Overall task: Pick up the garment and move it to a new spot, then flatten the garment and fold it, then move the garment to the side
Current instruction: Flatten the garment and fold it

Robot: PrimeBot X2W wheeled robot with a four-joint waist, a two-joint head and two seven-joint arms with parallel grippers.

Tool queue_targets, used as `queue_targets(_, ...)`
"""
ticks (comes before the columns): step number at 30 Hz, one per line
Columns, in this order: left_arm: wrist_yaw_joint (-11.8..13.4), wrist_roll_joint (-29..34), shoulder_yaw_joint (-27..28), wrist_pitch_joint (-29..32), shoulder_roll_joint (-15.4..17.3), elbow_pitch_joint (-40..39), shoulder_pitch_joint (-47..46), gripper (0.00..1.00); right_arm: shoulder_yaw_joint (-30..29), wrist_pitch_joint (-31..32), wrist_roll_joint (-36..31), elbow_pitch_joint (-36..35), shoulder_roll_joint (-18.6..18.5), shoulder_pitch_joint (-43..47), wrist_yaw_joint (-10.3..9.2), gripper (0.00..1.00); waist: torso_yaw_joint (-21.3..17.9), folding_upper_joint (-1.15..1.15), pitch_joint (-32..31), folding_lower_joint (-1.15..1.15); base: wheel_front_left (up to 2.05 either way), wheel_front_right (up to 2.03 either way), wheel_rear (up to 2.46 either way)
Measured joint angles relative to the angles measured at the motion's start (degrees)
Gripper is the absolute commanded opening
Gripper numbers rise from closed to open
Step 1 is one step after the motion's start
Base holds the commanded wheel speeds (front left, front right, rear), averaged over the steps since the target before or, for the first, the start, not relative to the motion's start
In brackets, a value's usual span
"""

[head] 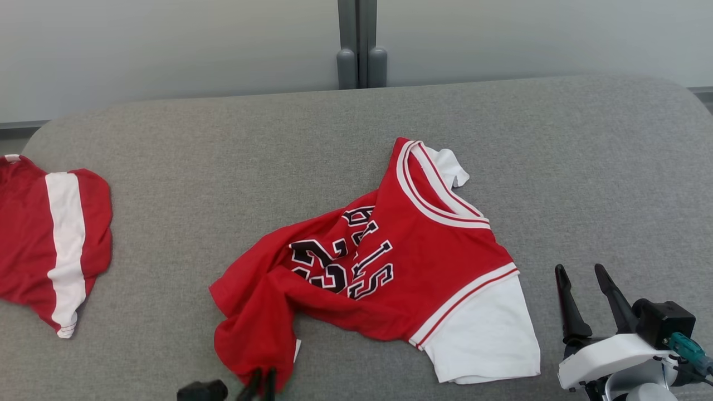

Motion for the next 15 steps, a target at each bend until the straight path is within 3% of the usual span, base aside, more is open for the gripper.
queue_targets(8,2.3,1.9,3.7,-3.1,3.7,-8.7,-4.6,1.00,-0.1,0.0,0.0,0.3,0.1,-0.1,0.00,1.00,-1.2,0.00,-0.3,0.00,0.00,0.00,0.00)
queue_targets(15,3.7,3.4,6.0,-1.7,6.5,-9.4,-9.1,1.00,-0.1,0.0,-0.1,0.7,0.2,-0.7,0.00,1.00,-3.1,0.00,-0.1,0.00,0.00,0.00,0.00)
